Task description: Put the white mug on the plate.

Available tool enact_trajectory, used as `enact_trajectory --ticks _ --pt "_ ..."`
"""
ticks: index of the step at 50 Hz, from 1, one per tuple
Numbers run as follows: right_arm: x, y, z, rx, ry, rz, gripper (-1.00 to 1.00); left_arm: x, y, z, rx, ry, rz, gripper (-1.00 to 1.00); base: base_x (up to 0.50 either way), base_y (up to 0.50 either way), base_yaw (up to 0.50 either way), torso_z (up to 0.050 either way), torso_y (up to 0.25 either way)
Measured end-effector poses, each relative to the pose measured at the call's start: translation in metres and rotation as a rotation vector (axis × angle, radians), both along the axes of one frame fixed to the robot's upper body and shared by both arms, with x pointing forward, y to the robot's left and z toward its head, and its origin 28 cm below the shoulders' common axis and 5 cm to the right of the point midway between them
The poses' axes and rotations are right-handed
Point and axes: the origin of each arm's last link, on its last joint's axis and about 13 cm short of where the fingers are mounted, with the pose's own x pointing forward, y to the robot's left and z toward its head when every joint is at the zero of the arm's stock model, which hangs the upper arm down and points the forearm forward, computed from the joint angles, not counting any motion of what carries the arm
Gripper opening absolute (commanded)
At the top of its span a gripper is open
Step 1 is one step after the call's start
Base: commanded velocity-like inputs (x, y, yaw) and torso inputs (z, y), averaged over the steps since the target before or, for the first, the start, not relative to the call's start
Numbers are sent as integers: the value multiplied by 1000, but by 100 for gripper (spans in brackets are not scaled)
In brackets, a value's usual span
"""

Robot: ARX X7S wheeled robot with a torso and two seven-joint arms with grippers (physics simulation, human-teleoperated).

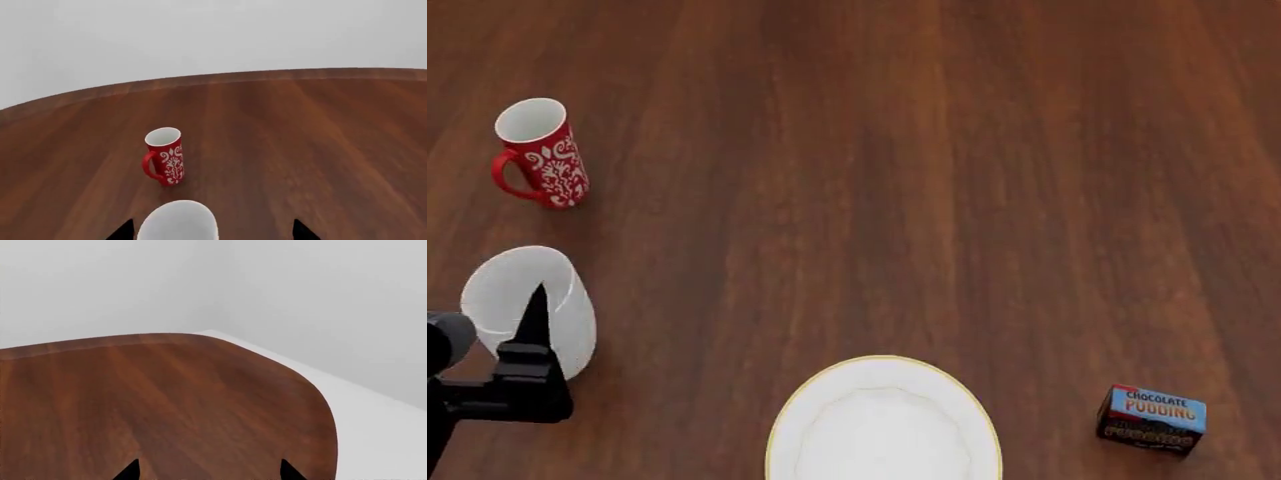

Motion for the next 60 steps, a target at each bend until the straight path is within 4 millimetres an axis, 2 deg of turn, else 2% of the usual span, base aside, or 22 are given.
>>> enact_trajectory --ticks 9,17,40,60 --pt "2 0 -2 5 6 7 100 -17 6 -11 16 64 68 100 0 0 0 0 0" --pt "4 1 -4 8 10 14 100 -18 13 -23 19 113 114 100 0 0 0 0 0" --pt "7 3 -7 14 19 37 100 13 29 -47 9 188 123 100 0 0 0 0 0" --pt "10 4 -9 16 31 48 100 38 32 -66 15 254 94 100 0 0 0 0 0"
